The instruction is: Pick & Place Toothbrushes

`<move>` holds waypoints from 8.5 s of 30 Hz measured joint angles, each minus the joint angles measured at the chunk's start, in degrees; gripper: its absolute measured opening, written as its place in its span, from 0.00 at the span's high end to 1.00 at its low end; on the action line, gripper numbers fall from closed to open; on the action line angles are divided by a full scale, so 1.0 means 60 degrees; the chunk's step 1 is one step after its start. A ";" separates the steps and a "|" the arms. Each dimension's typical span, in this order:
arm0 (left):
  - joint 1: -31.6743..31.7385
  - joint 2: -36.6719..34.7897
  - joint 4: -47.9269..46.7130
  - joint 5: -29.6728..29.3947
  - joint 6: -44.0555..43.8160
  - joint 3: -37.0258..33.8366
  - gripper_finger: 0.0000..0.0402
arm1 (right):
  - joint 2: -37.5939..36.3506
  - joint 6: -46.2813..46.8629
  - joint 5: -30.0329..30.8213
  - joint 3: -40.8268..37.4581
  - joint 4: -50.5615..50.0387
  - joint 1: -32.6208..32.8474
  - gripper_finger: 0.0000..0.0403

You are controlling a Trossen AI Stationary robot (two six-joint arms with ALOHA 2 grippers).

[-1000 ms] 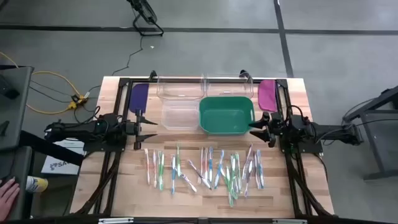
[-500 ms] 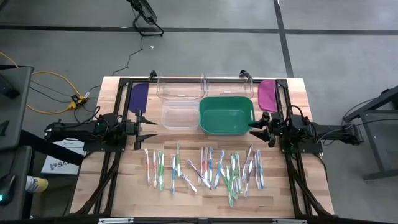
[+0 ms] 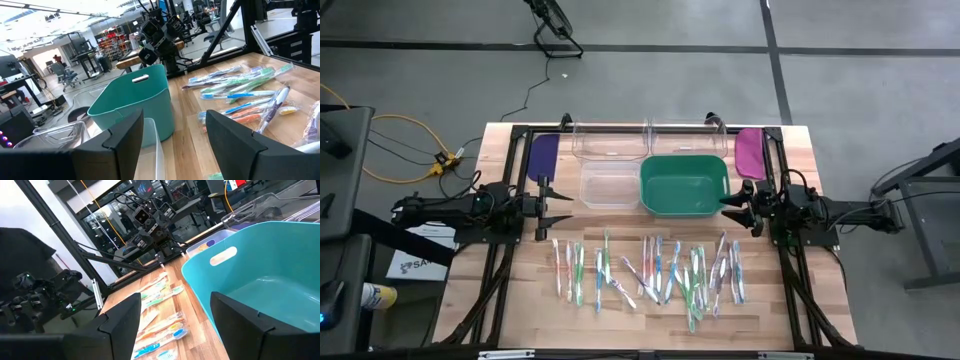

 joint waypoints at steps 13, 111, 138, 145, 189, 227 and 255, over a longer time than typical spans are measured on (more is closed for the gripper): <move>-0.0002 -0.0001 0.0002 0.0000 0.0000 0.0000 0.48 | 0.0004 0.0000 -0.0001 0.0003 0.0000 0.0001 0.42; -0.0138 0.7630 -0.9189 -0.0317 -1.1603 0.5712 0.48 | 0.0004 0.0000 -0.0004 0.0004 0.0000 0.0001 0.42; -0.4313 1.0864 -0.8859 -0.1166 -1.6903 0.5712 0.48 | 0.0000 0.0000 -0.0001 0.0004 -0.0003 0.0000 0.42; -0.4315 1.1205 -0.8209 -0.1111 -1.6848 0.5712 0.48 | 0.0002 0.0000 0.0000 0.0002 -0.0002 -0.0001 0.42; -0.4315 1.2177 -0.6496 -0.0670 -1.4380 0.5708 1.00 | 0.0000 0.0000 -0.0004 0.0002 -0.0002 0.0000 0.42; -0.1627 0.8873 -0.3643 -0.4493 -0.6146 0.8593 1.00 | 0.0000 0.0000 -0.0007 0.0000 -0.0073 -0.0003 0.42; 0.5313 1.4364 -0.5616 -0.0696 0.2891 1.2397 1.00 | 0.0000 0.0000 -0.0025 0.0000 -0.0076 -0.0003 0.42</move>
